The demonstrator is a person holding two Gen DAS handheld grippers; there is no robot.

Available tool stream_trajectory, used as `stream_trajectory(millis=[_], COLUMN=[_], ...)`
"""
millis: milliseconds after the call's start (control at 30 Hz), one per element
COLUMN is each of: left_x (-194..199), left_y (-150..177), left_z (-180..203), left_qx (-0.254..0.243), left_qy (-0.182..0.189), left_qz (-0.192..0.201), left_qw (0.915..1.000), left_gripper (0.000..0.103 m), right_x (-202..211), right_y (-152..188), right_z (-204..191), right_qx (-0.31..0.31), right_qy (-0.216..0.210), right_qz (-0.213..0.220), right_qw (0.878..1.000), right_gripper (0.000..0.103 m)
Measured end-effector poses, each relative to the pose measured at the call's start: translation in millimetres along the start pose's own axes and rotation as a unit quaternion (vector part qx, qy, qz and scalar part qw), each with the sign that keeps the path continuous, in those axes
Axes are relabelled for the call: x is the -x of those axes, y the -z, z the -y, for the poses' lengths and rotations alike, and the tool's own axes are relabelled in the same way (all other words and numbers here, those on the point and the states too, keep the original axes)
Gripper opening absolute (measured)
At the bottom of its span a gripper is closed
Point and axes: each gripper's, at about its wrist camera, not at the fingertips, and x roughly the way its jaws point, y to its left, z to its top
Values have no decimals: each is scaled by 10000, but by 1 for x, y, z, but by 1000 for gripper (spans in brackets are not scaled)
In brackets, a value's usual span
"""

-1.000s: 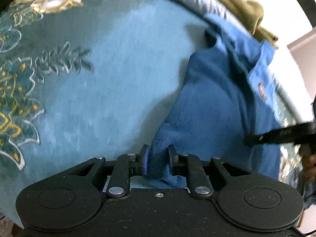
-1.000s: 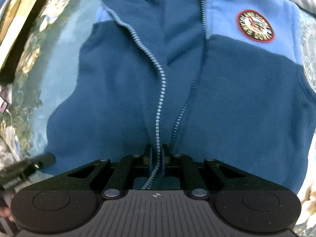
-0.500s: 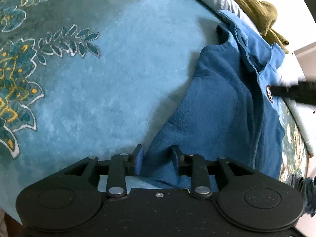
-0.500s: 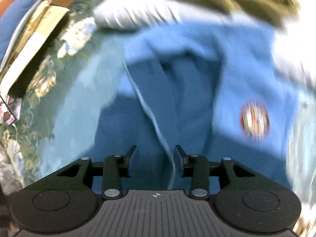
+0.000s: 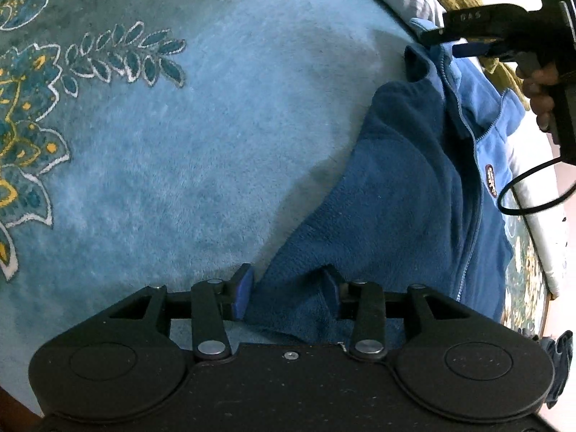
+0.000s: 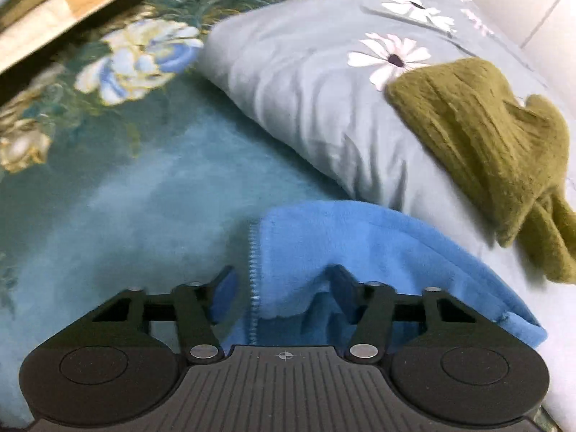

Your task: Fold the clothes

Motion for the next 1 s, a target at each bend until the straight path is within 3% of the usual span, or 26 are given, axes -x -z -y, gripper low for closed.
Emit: stream_trajectory(millis=[67,233,333,433,633,700,767,800,1000], left_x=[-1,-3,-3,-4,-6,-6,-8,-9,-8], left_y=[-1,-3,-3,0,-2,-2,-2,-2,-2], left_z=[0,1,2,2,7,9,11,13,29], left_qx=[14,-17,-65,-98,-258,-328,-368,-380,-522], left_qy=[17,35,29,24,-25,-50,-73,-86,-309], left_qz=[-23,-88,-117,-134,-197,-213,-219,-220,-283], left_qw=[10000,10000,9999,9999,9995,9992,9991,9990,9978], left_gripper=[40,43,43,44,48,49,50,50,53], right_x=[3,20,47,66,12,-1,-3,-1,49], right_y=[3,8,20,37,82,89,91,92,124], right_z=[10,52,88,117,153,156,156,156,165], right_qx=[-224,-1099,-1747,-2061,-2537,-2628,-2692,-2717,-2808], right_qy=[-16,-306,-755,-734,-165,-20,180,207,-133], right_qz=[43,236,763,1125,196,149,179,235,605], right_qw=[9997,9932,9788,9693,9669,9647,9628,9619,9578], right_gripper=[22,18,17,17,16,18,34,33,45])
